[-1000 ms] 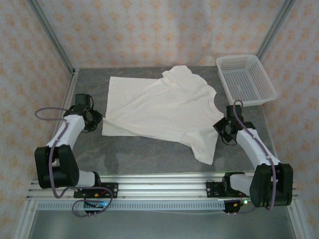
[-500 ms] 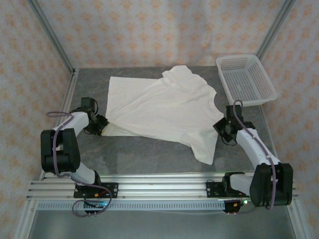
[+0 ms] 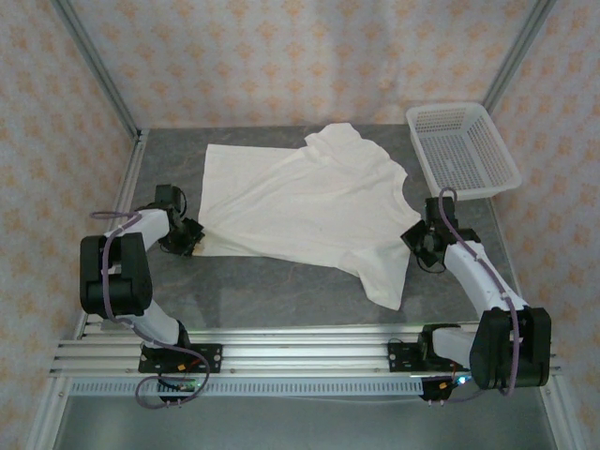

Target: Fold the inside-out t-shirt

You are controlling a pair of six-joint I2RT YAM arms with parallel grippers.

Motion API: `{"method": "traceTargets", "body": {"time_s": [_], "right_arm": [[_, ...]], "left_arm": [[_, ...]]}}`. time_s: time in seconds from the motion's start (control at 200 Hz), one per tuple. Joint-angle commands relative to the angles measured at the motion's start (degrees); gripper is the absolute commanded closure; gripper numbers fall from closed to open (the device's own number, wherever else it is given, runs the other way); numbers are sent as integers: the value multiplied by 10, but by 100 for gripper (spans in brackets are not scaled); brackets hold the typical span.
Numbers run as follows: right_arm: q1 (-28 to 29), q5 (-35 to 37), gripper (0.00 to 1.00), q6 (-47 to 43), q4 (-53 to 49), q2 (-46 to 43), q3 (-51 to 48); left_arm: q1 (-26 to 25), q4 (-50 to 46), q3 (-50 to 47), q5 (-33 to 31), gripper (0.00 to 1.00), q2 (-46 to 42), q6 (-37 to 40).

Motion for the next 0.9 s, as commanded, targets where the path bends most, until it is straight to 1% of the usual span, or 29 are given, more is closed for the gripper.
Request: {"method": "traceTargets", "body": {"time_s": [0.0, 0.115, 0.24, 0.325, 0.38, 0.475, 0.565, 0.686, 0.816, 0.896], "right_arm": [[-3, 11, 100, 3, -14, -5, 14], [-3, 9, 100, 7, -11, -5, 12], [-3, 11, 100, 6, -12, -5, 13], [-3, 17, 100, 5, -17, -6, 16], [-3, 23, 100, 4, -22, -8, 19], [-4, 40, 100, 12, -34, -17, 22], [-4, 74, 100, 27, -47, -35, 13], [-8, 115, 100, 55, -61, -62, -21], [-21, 96, 100, 58, -68, -97, -30], [-22, 81, 100, 53, -62, -110, -20]], "left_arm": [[3, 5, 6, -25, 80, -9, -7], [4, -6, 9, -31, 88, -17, -3], [3, -16, 9, -29, 91, -33, -2], [4, -32, 5, -29, 95, -55, -1], [4, -47, 3, -32, 100, -77, -1], [4, -79, -11, -51, 100, -131, 0], [3, -113, -29, -75, 100, -184, 7], [3, -154, -71, -80, 100, -245, 17], [3, -202, -116, -92, 100, -335, 36], [3, -200, -144, -97, 100, -401, 34]]}}
